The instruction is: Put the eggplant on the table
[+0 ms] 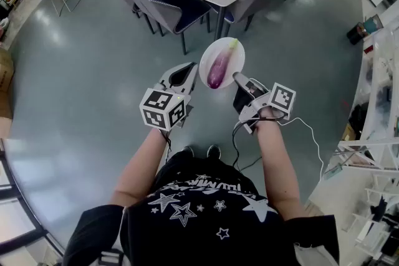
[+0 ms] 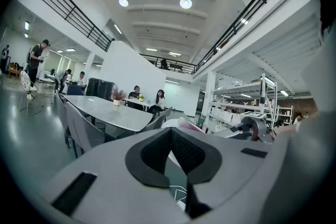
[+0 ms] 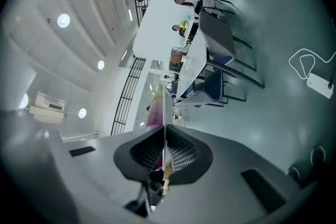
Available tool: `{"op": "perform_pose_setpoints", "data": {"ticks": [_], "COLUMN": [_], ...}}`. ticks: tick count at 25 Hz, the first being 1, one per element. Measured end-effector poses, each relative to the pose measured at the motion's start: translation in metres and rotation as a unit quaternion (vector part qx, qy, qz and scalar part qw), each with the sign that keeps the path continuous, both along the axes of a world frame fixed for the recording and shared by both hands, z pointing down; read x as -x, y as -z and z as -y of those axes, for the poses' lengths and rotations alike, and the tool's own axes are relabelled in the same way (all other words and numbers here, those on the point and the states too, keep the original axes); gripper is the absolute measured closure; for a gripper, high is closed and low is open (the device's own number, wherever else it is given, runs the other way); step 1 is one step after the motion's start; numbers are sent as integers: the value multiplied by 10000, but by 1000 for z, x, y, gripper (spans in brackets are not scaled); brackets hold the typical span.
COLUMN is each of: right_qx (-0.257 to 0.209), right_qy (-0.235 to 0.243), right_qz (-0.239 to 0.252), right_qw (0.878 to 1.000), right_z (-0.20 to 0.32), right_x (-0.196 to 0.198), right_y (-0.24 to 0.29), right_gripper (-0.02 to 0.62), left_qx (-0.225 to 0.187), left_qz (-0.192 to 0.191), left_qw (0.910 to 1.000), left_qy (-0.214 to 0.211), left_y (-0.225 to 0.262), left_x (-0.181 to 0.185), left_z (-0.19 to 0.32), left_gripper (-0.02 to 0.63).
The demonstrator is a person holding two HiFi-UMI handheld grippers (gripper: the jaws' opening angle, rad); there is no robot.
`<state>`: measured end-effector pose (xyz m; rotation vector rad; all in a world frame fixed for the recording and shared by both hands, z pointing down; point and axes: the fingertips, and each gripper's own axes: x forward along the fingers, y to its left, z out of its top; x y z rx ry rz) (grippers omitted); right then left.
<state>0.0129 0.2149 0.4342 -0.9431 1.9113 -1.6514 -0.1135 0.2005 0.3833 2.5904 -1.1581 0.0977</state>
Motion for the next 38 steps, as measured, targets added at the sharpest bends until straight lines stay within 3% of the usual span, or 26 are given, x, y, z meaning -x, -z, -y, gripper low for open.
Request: {"op": "perform_pose_setpoints", "data": {"ticks": [5, 13, 18, 38], "right_qx": [132, 505, 398, 368], "right_qy": [-102, -287, -239, -442], "right_qz": [399, 549, 480, 322], "right_qw": [9991, 9968, 9978, 9978], "right_z": [4, 2, -30, 0], "right_x": [5, 2, -6, 7], "right_y": [10, 7, -4, 15], "right_gripper": [577, 577, 577, 575], "left_qx": [6, 10, -196, -159], "left_qz": [0, 54, 3, -67], "left_qw": [10000, 10000, 9998, 9998], "left_qy": [67, 53, 87, -38], "left_y": [14, 21, 15, 26], "left_x": [10, 15, 8, 32], "left_z": [9, 9, -24, 3], "left_gripper": [598, 598, 598, 598]}}
